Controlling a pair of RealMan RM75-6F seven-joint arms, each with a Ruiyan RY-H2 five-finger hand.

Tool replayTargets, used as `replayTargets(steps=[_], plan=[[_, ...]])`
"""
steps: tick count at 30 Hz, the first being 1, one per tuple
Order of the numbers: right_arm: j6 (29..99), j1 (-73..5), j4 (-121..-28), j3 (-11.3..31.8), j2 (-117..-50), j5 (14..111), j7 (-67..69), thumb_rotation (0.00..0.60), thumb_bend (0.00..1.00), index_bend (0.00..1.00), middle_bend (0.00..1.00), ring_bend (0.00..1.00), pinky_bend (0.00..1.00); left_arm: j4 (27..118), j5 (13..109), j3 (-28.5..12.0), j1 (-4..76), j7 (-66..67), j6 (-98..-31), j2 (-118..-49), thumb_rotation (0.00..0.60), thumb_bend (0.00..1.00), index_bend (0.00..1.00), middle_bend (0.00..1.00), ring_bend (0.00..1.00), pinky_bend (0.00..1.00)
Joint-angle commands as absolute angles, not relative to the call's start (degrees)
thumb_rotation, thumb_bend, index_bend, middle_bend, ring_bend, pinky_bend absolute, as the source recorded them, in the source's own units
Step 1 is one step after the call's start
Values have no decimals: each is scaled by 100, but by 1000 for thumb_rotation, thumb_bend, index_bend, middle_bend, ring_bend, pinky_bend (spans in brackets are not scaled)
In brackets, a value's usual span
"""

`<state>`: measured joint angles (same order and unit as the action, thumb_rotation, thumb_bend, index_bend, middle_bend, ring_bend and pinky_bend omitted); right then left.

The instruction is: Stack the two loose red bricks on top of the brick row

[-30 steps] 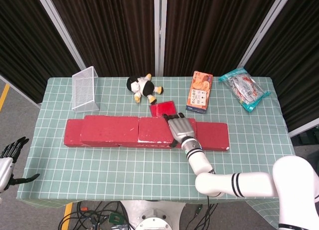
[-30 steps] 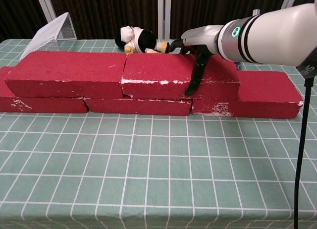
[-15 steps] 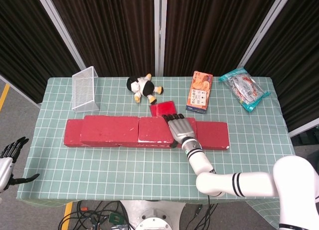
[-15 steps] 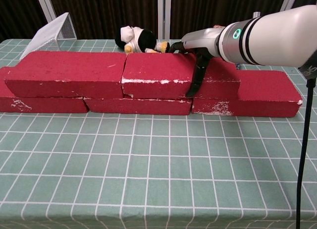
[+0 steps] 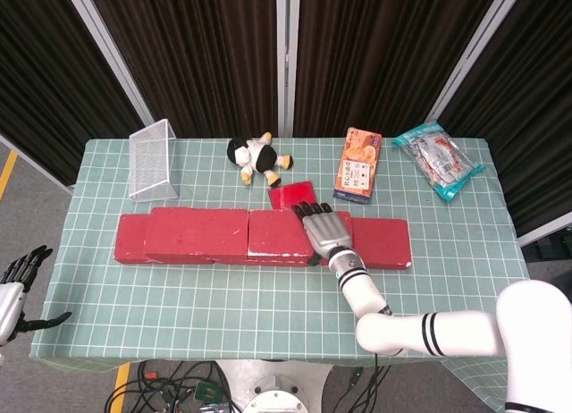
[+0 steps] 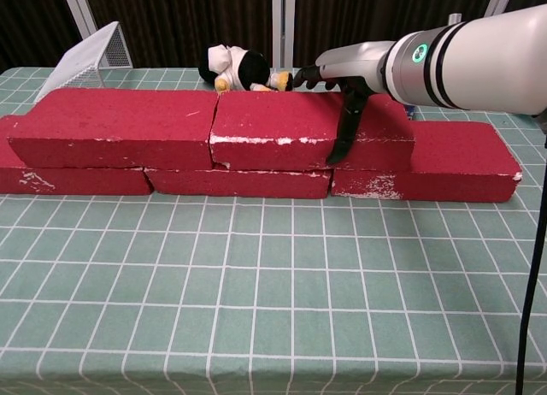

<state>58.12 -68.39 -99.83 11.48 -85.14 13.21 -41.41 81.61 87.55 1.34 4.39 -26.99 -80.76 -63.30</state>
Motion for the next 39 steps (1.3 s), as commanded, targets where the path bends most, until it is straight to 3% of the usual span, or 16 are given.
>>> replayTargets(steps=[1,16,20,25,31,39], plan=[[5724,-6826,-10134,1103,-8329,1326,-4182,600,0,0,0,0,0,8185,8757,135,439,-2668,-8078,-6324,600,1,40,0,0,0],[6126,-6200,-10982,837,-7546,2408,-3675,600,0,0,0,0,0,8410,8729,103,452,-2385,-8102,-6263,600,1,40,0,0,0],[6656,-5642,-11533,530,-7018,3493,-3405,600,0,0,0,0,0,8480,8681,59,425,-2253,-8180,-6237,600,1,40,0,0,0],[7615,-4546,-11827,-340,-6365,5549,-3056,600,0,0,0,0,0,8562,8621,-1,381,-1832,-8308,-6272,600,1,40,0,0,0],[8554,-3277,-11030,-1111,-6199,7093,-2236,600,0,0,0,0,0,8706,8695,-19,288,-1557,-8564,-6334,600,0,40,0,0,0],[9473,-1811,-9628,-1518,-6564,7811,-1494,600,0,0,0,0,0,8720,8754,-7,125,-672,-8885,-6361,600,0,40,0,0,0]])
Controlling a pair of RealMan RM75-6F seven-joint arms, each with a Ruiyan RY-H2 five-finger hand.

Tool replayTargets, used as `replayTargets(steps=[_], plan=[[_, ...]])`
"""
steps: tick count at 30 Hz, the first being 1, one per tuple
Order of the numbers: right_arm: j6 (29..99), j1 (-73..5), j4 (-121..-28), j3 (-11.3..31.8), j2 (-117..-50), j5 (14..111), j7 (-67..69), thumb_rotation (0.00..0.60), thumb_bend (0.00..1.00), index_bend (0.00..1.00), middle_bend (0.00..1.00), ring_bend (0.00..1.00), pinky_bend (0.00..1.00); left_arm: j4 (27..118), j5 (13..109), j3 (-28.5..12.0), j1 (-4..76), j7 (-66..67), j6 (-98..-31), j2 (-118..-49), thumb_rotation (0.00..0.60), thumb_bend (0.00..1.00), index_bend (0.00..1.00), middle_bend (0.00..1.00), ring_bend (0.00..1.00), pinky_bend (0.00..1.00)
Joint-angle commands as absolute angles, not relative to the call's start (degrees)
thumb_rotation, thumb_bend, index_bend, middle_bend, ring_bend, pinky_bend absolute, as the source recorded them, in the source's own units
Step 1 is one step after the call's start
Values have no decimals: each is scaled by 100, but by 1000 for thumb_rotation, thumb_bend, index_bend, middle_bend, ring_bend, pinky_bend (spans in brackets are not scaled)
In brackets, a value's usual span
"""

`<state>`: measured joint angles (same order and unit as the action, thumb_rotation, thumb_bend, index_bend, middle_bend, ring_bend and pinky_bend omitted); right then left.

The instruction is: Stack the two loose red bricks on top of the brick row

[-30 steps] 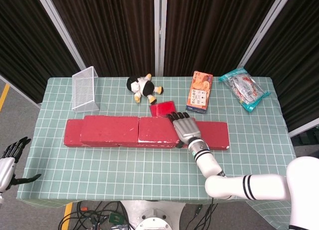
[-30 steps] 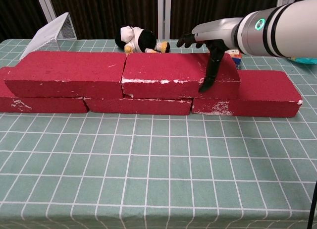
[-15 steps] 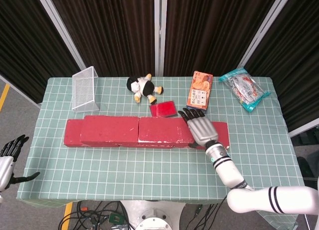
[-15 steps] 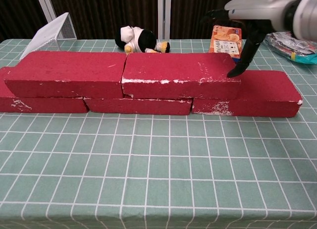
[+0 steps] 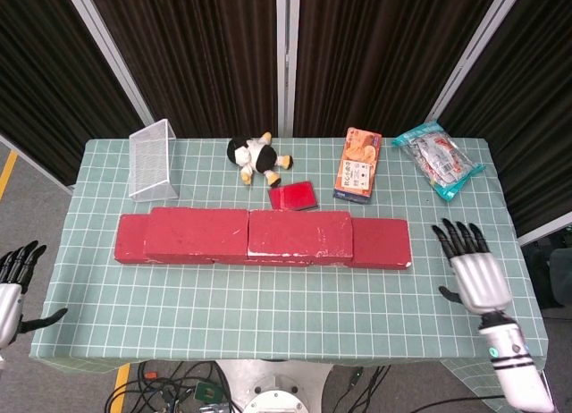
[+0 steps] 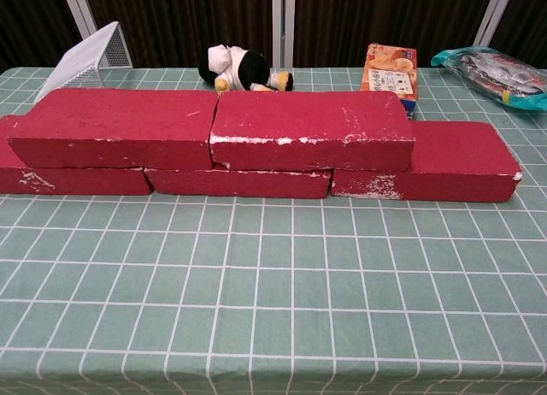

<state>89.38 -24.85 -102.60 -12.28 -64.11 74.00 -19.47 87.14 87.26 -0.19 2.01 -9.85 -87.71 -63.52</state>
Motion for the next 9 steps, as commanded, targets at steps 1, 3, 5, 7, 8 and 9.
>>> replayTargets(steps=[1,3,5,7,8,9], plan=[[9541,-1687,-9534,-1526,-6604,7858,-1426,600,0,0,0,0,0,8702,8761,3,114,-589,-8894,-6361,600,0,40,0,0,0],[9649,-1447,-9379,-1527,-6669,7957,-1253,600,0,0,0,0,0,8634,8778,25,85,-354,-8924,-6385,600,0,40,0,0,0],[9705,-1299,-9301,-1509,-6686,8052,-1129,600,0,0,0,0,0,8592,8795,46,56,-202,-8954,-6421,600,0,40,0,0,0],[9749,-1175,-9237,-1459,-6688,8152,-1061,600,0,0,0,0,0,8581,8815,71,23,-161,-8979,-6459,600,0,40,0,0,0],[9755,-1136,-9226,-1436,-6682,8193,-1053,600,0,0,0,0,0,8583,8820,80,10,-156,-8987,-6470,600,0,40,0,0,0],[9751,-1096,-9222,-1400,-6672,8245,-1037,600,0,0,0,0,0,8587,8825,88,-7,-144,-9001,-6480,600,0,40,0,0,0]])
